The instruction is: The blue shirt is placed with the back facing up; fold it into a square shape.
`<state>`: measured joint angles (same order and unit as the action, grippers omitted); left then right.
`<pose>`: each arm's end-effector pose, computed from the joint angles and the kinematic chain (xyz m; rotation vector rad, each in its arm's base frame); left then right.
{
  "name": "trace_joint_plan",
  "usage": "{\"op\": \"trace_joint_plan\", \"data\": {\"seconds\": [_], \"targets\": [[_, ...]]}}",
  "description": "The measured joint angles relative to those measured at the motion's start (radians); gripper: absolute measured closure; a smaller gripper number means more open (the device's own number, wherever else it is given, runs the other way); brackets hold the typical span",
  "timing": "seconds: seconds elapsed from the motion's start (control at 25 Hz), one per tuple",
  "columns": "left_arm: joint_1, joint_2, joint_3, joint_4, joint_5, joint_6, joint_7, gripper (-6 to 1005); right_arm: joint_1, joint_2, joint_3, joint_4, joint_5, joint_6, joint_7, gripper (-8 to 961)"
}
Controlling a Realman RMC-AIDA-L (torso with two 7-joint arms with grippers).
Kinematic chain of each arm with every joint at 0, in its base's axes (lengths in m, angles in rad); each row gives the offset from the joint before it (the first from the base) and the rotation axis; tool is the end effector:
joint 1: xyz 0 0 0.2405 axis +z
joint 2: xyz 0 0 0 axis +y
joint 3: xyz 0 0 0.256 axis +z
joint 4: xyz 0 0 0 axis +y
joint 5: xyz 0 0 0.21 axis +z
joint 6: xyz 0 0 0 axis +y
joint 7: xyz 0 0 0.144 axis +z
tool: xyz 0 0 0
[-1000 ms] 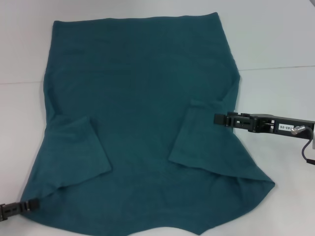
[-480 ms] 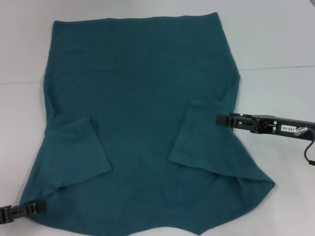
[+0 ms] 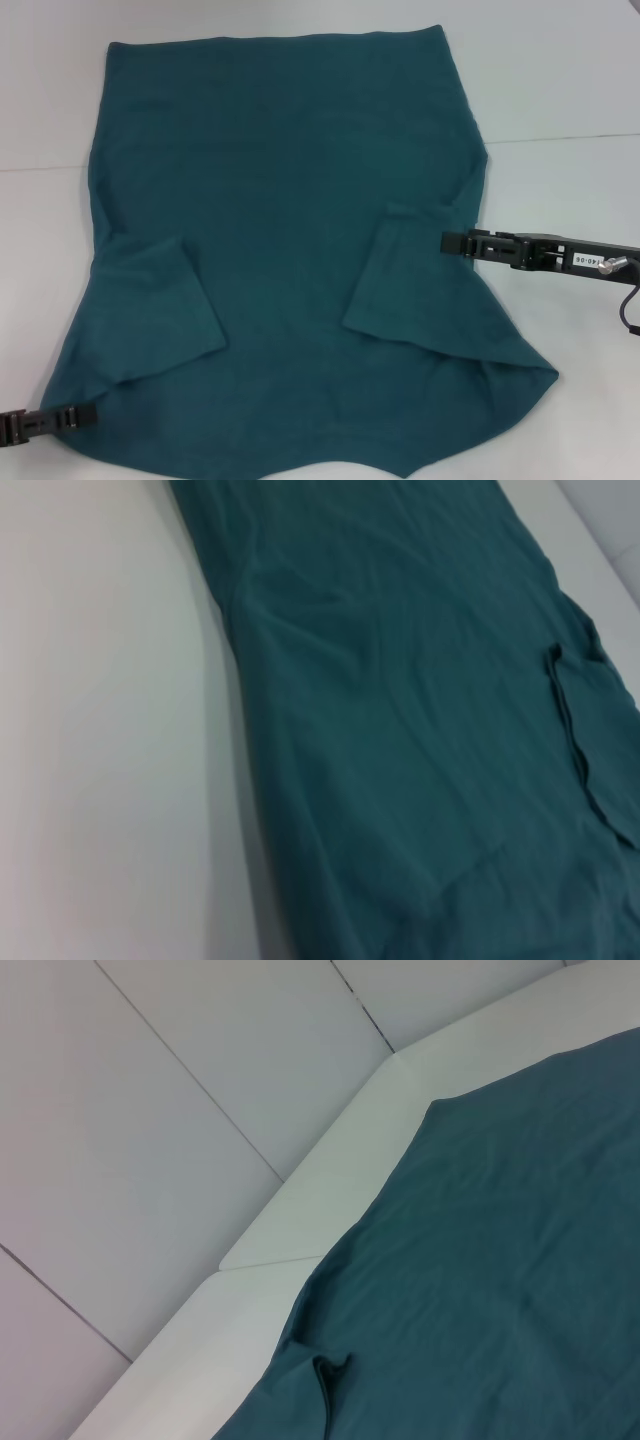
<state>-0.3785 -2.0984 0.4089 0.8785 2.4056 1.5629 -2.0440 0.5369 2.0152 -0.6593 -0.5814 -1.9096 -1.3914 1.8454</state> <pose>-0.3556 0.2773 0.0440 -2.1983 -1.6478 -0.4217 0.2853 0.3570 0.0250 -2.3511 1.3066 0.8236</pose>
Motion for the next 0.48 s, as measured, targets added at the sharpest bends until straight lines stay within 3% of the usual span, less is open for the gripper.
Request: {"op": "trace_joint_plan", "data": {"seconds": [0.48], "targets": [[-0.024, 0.007, 0.001, 0.008, 0.045, -0.013, -0.021, 120, 0.004, -0.001, 0.009, 0.000, 0.000, 0.000, 0.001, 130]]}}
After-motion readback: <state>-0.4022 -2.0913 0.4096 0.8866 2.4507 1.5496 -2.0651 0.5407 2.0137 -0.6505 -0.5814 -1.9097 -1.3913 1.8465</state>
